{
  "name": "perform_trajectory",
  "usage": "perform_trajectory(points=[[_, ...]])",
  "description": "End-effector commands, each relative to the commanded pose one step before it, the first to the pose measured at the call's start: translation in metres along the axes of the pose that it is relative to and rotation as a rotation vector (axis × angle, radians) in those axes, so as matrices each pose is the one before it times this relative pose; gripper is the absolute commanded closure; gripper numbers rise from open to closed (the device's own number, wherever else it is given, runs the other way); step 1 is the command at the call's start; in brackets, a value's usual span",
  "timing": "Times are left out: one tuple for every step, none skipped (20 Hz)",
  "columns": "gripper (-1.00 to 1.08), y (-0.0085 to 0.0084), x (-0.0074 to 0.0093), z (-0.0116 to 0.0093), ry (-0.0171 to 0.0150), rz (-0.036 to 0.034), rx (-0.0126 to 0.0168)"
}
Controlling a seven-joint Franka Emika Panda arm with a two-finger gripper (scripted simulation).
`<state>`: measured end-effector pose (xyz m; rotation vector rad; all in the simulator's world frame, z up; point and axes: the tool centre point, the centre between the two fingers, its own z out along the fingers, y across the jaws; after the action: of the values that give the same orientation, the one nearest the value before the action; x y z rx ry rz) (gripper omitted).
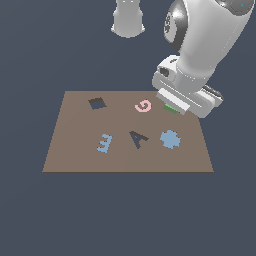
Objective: Insert a designated object into the corresponding slot on a board.
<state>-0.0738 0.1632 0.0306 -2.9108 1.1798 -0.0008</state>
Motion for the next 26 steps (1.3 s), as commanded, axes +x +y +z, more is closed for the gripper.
perform_trajectory(points=[[1.08,0.00038,0.00009,0.00063,-0.00026,0.00034,-0.00088],[1.08,0.00000,0.00000,0.00000,0.00000,0.00000,0.00000],[1.08,0.00000,0.00000,0.00000,0.00000,0.00000,0.00000],[1.08,-0.00037,-0.00008,-0.00058,0.00021,-0.00025,0.00092],[1.08,0.00000,0.00003,-0.00062,0.00000,0.00000,0.00000],[1.08,0.00000,0.00007,-0.00187,0.00000,0.00000,0.00000],[1.08,0.00004,0.00017,-0.00152,-0.00009,0.00020,-0.00066],[1.08,0.00000,0.00002,-0.00062,0.00000,0.00000,0.00000],[1.08,0.00022,-0.00018,0.00188,-0.00031,-0.00001,-0.00062],[1.08,0.00030,0.00043,-0.00001,-0.00001,0.00098,-0.00001],[1.08,0.00090,0.00130,-0.00004,0.00000,0.00293,0.00001],[1.08,0.00150,0.00217,-0.00007,0.00000,0.00491,0.00002],[1.08,0.00210,0.00302,-0.00010,0.00000,0.00684,0.00003],[1.08,0.00270,0.00389,-0.00013,0.00000,0.00879,0.00004],[1.08,0.00331,0.00475,-0.00016,0.00000,0.01075,0.00005],[1.08,0.00392,0.00561,-0.00019,0.00000,0.01270,0.00005],[1.08,0.00452,0.00646,-0.00022,0.00000,0.01465,0.00006],[1.08,0.00513,0.00731,-0.00025,0.00000,0.01659,0.00007],[1.08,0.00574,0.00816,-0.00028,-0.00001,0.01853,0.00008],[1.08,0.00635,0.00901,-0.00030,-0.00001,0.02046,0.00008],[1.08,0.00696,0.00985,-0.00033,-0.00001,0.02238,0.00008],[1.08,0.00757,0.01068,-0.00036,-0.00001,0.02429,0.00008],[1.08,0.00818,0.01152,-0.00039,-0.00001,0.02619,0.00008],[1.08,0.00879,0.01235,-0.00041,-0.00002,0.02808,0.00008],[1.08,0.00940,0.01317,-0.00044,-0.00002,0.02995,0.00008],[1.08,0.00983,0.01374,-0.00045,-0.00002,0.03127,0.00008]])
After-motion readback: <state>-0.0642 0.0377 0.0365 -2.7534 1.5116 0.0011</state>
